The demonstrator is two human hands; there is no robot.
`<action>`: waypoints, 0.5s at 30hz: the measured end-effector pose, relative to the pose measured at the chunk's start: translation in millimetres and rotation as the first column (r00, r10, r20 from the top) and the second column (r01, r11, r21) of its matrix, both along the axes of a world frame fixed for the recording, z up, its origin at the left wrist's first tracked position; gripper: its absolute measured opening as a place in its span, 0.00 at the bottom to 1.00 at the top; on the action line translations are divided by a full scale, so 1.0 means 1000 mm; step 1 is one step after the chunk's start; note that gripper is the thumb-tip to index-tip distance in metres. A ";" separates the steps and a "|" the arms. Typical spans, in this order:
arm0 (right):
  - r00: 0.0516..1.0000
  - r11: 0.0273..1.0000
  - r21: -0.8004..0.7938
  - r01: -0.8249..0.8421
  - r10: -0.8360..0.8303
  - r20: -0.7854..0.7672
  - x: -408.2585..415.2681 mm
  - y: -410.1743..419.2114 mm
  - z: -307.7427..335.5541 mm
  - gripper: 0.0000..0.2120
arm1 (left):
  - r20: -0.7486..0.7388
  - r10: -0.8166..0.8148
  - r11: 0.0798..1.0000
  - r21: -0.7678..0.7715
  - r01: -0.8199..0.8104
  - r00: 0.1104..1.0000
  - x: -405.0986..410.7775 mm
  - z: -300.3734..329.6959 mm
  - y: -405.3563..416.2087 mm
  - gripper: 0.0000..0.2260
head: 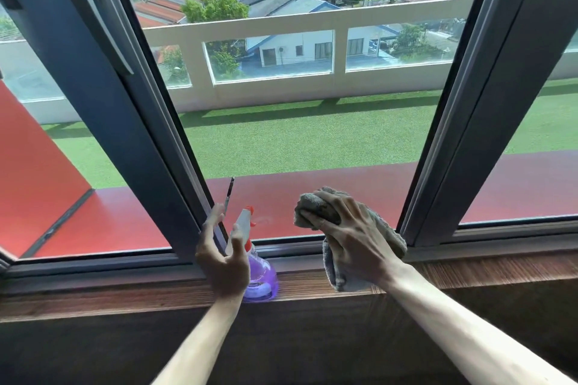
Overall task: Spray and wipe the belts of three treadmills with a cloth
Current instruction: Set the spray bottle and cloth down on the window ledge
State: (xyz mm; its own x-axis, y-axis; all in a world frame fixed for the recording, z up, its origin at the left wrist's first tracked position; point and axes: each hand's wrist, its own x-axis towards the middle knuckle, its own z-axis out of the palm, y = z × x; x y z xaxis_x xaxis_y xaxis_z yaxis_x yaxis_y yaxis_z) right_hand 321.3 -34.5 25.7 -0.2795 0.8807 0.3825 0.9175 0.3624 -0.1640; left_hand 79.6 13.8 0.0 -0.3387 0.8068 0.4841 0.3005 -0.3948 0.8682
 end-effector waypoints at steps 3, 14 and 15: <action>1.000 0.993 0.117 0.017 -0.014 -0.026 0.004 0.008 0.000 0.31 | -0.014 0.075 0.989 0.125 -0.073 0.997 0.006 0.028 0.006 0.22; 0.991 0.925 0.373 -0.067 0.105 -0.083 0.022 0.019 0.083 0.26 | 0.309 -0.501 0.684 -0.431 0.589 0.808 0.066 0.127 0.021 0.28; 0.989 0.920 0.383 -0.088 0.126 -0.076 0.019 0.017 0.088 0.27 | 0.438 -0.520 0.537 -0.500 0.679 0.733 0.069 0.127 0.019 0.33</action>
